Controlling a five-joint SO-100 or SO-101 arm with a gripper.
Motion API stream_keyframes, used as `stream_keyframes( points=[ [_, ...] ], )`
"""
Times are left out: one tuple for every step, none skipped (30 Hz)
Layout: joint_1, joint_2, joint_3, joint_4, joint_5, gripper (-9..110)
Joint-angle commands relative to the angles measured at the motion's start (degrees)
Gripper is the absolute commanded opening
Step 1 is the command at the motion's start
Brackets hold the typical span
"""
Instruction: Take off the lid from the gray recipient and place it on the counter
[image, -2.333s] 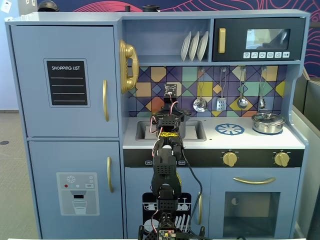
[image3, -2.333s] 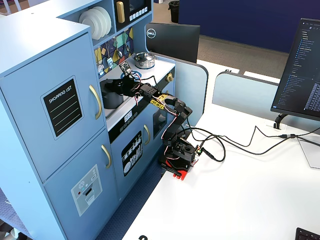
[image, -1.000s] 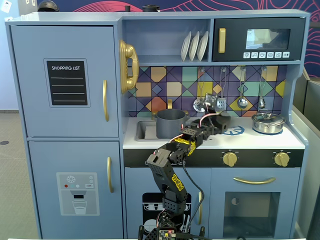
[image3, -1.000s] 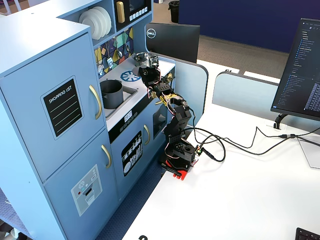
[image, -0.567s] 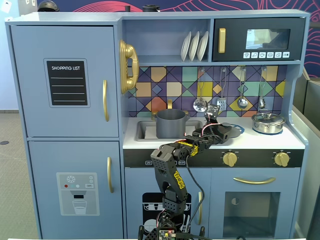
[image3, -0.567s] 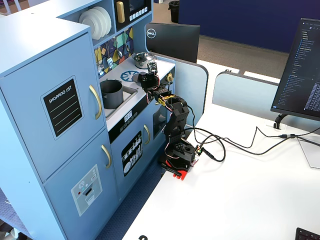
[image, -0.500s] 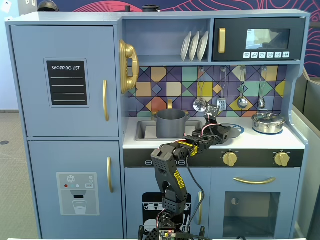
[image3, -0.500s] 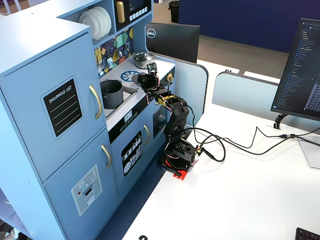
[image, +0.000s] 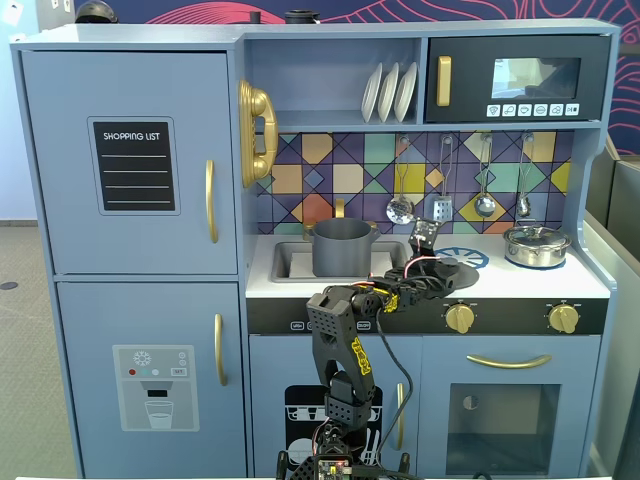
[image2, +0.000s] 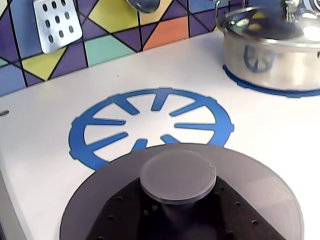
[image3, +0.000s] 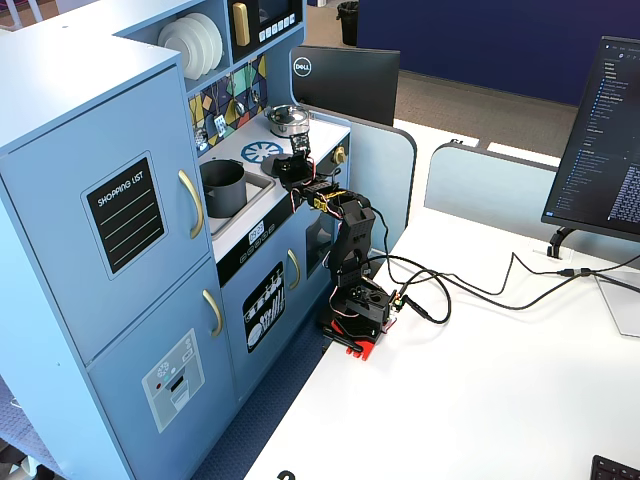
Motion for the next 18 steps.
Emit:
stream_keyframes(
  points=[
    [-0.1, 0.4, -0.2, -2.2, -0.2, 0],
    [-0.1, 0.4, -0.1, -1.8, -0.7, 0],
    [-0.1, 0.4, 0.0, -1.4, -1.1, 1],
    [0.1, 0.5, 0.2, -1.1, -1.0, 3],
    [0.4, 1.0, 0.5, -0.6, -0.4, 9],
    [0.7, 1.6, 1.0, 0.4, -0.4, 14],
    [0.9, 1.9, 1.2, 1.2, -1.1, 19],
    [1.1, 2.3, 1.7, 1.6, -1.4, 23],
    [1.3, 2.5, 2.0, 1.7, -1.6, 26],
    [1.4, 2.7, 2.2, 1.7, -1.6, 29],
    [1.7, 2.8, 2.4, 1.7, -1.5, 32],
    [2.0, 3.0, 2.5, 1.7, -1.4, 34],
    [2.2, 3.3, 2.7, 1.7, -1.5, 36],
    [2.5, 3.5, 2.9, 1.7, -1.5, 37],
    [2.9, 3.8, 3.1, 1.7, -1.6, 38],
    [3.2, 4.1, 3.3, 1.6, -1.6, 39],
    [3.5, 4.3, 3.3, 1.5, -1.6, 39],
    [3.8, 4.4, 3.1, 1.3, -1.6, 38]
  ],
)
